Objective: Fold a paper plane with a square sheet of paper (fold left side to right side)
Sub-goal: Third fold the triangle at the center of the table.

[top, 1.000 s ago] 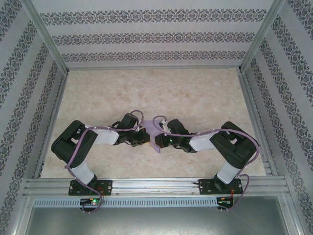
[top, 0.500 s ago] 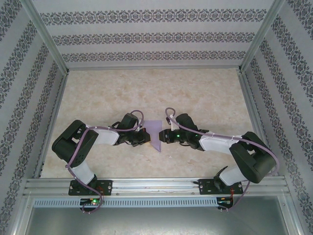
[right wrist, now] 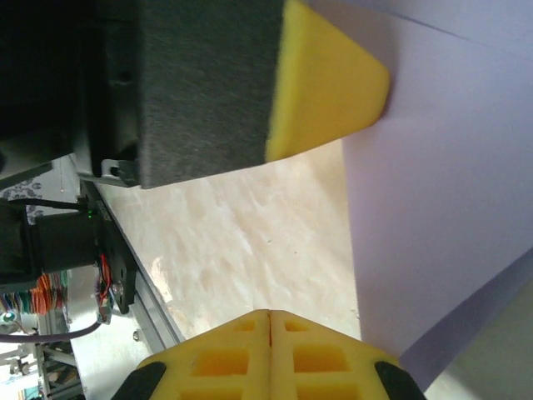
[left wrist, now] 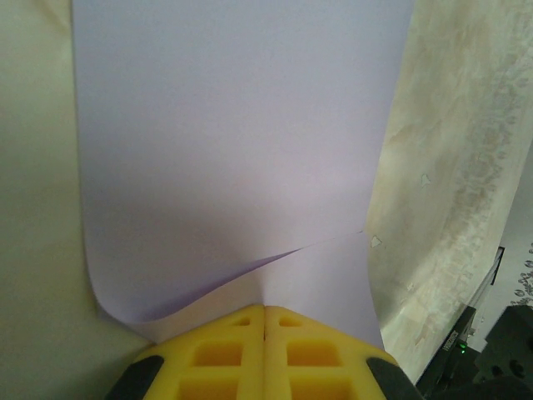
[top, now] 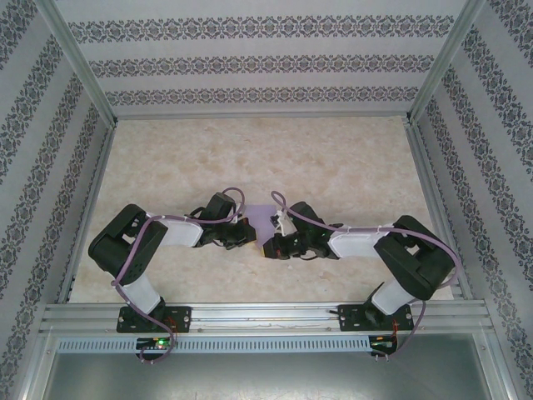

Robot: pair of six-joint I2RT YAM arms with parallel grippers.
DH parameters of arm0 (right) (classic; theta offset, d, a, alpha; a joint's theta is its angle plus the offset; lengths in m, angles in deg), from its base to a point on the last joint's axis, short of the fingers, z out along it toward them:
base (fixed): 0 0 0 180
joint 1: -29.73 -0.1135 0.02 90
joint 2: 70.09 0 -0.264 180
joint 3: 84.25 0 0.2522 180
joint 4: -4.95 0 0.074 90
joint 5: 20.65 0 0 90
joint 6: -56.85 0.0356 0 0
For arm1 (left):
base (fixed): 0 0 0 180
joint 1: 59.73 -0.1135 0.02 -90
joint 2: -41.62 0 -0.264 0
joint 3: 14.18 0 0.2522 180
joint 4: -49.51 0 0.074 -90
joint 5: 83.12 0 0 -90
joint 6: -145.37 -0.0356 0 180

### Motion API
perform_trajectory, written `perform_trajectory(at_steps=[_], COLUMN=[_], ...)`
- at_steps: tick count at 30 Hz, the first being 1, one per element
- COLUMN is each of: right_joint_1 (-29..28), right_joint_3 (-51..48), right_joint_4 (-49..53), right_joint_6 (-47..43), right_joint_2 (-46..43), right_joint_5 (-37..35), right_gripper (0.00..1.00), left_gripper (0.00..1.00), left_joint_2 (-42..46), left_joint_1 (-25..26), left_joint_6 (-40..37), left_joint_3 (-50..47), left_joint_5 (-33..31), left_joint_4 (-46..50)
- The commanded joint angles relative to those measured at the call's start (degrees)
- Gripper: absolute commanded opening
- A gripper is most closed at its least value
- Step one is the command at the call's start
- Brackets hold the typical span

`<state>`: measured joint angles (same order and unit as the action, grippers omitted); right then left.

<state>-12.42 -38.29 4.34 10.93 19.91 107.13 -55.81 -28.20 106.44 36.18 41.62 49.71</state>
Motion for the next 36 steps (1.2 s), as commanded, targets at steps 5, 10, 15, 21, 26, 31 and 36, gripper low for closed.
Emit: perform_trajectory(at_steps=[5, 10, 15, 21, 26, 31, 36], right_joint_1=[-0.26, -0.26, -0.3, -0.35, -0.31, -0.45, -0.48], right_joint_3=[0.67, 0.17, -0.26, -0.48, -0.54, -0.76, -1.48], right_joint_4=[-0.13, -0.13, -0.04, 0.47, 0.52, 0.99, 1.95], right_joint_6=[1.43, 1.8, 1.8, 1.88, 1.89, 1.86, 1.89], right_joint_2=[1.79, 2.86, 3.74, 4.31, 4.88, 5.45, 5.32], right_joint_5=[-0.86, -1.21, -1.82, -2.53, -2.37, -2.5, -2.67], right_gripper=[0.03, 0.03, 0.03, 0.03, 0.03, 0.03, 0.02], left_gripper=[0.01, 0.01, 0.01, 0.01, 0.01, 0.01, 0.01], left_joint_2=[-3.3, -3.38, -3.36, -3.29, -3.26, -3.27, -3.29], left_joint_1=[0.55, 0.55, 0.55, 0.55, 0.55, 0.55, 0.55], left_joint_6=[-0.44, -0.53, -0.62, -0.6, -0.62, -0.57, -0.62], left_joint_3=[-1.36, -1.18, -1.11, -1.18, -1.09, -1.09, -1.12], left_joint_5=[-5.31, -5.37, -5.38, -5.52, -5.52, -5.74, -5.97], left_joint_4=[6.63, 6.88, 7.06, 7.15, 7.36, 7.49, 7.67])
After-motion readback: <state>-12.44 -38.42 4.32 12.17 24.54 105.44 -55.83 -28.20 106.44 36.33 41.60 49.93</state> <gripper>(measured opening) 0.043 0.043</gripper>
